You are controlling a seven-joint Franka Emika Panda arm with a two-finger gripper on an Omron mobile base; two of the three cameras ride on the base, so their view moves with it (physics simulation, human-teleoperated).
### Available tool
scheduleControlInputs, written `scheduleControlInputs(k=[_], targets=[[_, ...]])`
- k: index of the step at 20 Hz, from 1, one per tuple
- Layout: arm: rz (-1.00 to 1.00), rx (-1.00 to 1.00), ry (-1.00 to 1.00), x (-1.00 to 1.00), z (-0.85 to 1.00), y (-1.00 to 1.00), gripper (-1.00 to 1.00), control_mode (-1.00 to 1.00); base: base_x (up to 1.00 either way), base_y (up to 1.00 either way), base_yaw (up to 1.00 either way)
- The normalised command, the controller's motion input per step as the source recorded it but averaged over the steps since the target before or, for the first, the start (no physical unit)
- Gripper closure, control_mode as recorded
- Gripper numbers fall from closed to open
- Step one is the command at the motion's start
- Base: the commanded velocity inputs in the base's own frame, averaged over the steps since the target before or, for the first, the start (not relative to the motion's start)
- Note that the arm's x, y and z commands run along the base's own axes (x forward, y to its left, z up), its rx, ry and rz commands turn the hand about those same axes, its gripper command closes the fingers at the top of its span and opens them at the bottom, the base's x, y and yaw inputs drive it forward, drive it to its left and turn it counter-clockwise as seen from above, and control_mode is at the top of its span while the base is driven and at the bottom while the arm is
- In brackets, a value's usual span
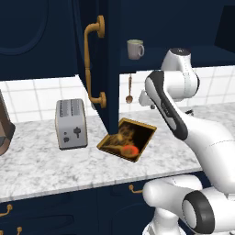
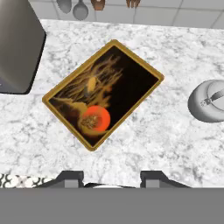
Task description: Pick the kettle from the counter and place it on the tray. Then pick the mug from the cabinet and place it on the tray. Then close the cabinet doors.
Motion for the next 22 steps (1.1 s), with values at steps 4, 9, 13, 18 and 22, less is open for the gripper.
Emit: scheduleControlInputs(k=[4, 9, 13, 18, 22], targets=[[-0.12, 0.00, 0.00, -0.14, -0.05, -0.07, -1.00, -1.00, 0.00, 0.00, 0.00], [-0.57, 0.02, 0.00, -0.08, -0.26, -0.51, -1.00, -1.00, 0.00, 0.00, 0.00], [-0.38, 0.03, 0.06, 0.02, -0.13, -0.61, -1.00, -1.00, 0.00, 0.00, 0.00], [-0.10, 0.05, 0.01, 0.02, -0.22, -0.44, -1.00, -1.00, 0.00, 0.00, 0.00], [-0.16, 0.14, -0.04, 0.08, -0.34, -0.69, -1.00, -1.00, 0.00, 0.00, 0.00]])
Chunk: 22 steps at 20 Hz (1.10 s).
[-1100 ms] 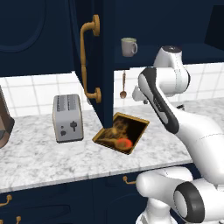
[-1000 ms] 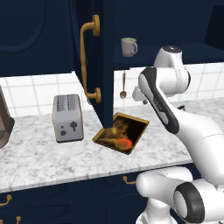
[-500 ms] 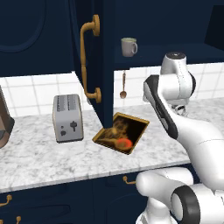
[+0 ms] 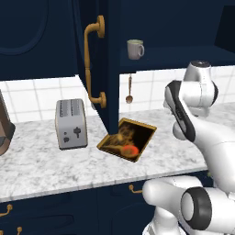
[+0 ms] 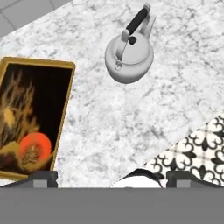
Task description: Pick the kettle from the counter and place it on the tray. Then pick the mug from the cabinet and place it on the tray. Then close the cabinet doors.
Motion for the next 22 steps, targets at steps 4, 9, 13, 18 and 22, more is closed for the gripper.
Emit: scheduleControlInputs(k=[4, 9, 13, 18, 22], targets=[[-0.15, 0.05, 0.00, 0.17, -0.21, -0.79, -1.00, -1.00, 0.00, 0.00, 0.00], [-0.05, 0.01, -0.02, 0.23, -0.28, -0.42, -1.00, -1.00, 0.00, 0.00, 0.00], [-0.06, 0.00, -0.07, 0.09, -0.22, -0.09, -1.00, -1.00, 0.00, 0.00, 0.00], [-0.10, 0.00, -0.01, 0.45, -0.10, -0.36, -1.00, -1.00, 0.00, 0.00, 0.00], [-0.09, 0.00, 0.00, 0.52, -0.02, -0.33, -1.00, -1.00, 0.00, 0.00, 0.00]])
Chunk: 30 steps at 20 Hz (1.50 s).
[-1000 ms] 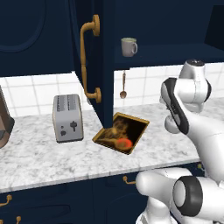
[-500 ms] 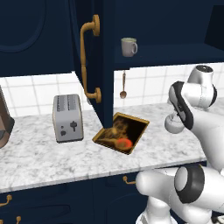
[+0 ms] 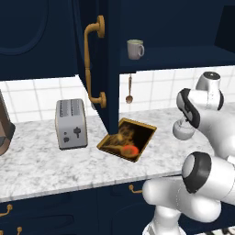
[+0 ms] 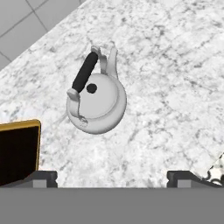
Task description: Pick the kettle from the counter and place it on the tray. Then pick the mug from the cabinet and place it on the tray. Then close the cabinet doors.
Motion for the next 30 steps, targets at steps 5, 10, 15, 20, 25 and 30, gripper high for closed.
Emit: scheduleControlInputs(k=[5, 10, 15, 20, 25, 30], targets=[[-0.07, 0.00, 0.00, 0.46, -0.19, -0.18, -1.00, -1.00, 0.00, 0.00, 0.00], [-0.06, 0.00, 0.00, 0.39, -0.26, -0.09, -1.00, -1.00, 0.00, 0.00, 0.00], [-0.06, 0.00, 0.00, 0.25, -0.22, -0.02, -1.00, -1.00, 0.00, 0.00, 0.00], [-0.03, 0.01, 0.00, 0.19, -0.16, 0.00, -1.00, -1.00, 0.00, 0.00, 0.00], [-0.03, 0.02, 0.00, 0.17, -0.13, 0.00, -1.00, -1.00, 0.00, 0.00, 0.00], [-0.02, 0.02, 0.00, 0.17, -0.12, -0.02, -1.00, -1.00, 0.00, 0.00, 0.00]])
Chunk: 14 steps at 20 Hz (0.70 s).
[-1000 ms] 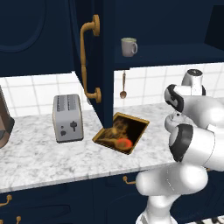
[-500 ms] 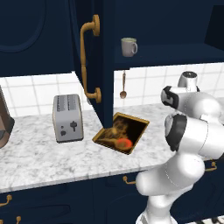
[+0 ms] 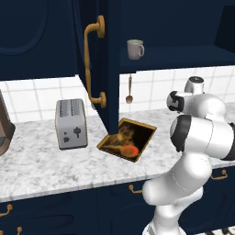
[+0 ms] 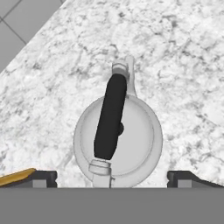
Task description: Pick the kettle from the counter and place it on the tray. Then pick the mug from the cabinet and place it on the tray. Then close the cabinet doors.
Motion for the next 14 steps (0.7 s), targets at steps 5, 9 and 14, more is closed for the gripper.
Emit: scheduleControlInputs(k=[5, 9, 14], targets=[[-0.02, 0.02, 0.00, 0.17, -0.10, -0.03, -1.00, -1.00, 0.00, 0.00, 0.00], [-0.01, 0.03, 0.00, 0.17, -0.06, -0.08, -1.00, -1.00, 0.00, 0.00, 0.00], [0.00, 0.01, 0.00, 0.11, -0.07, -0.04, 1.00, -1.00, 0.00, 0.00, 0.00]])
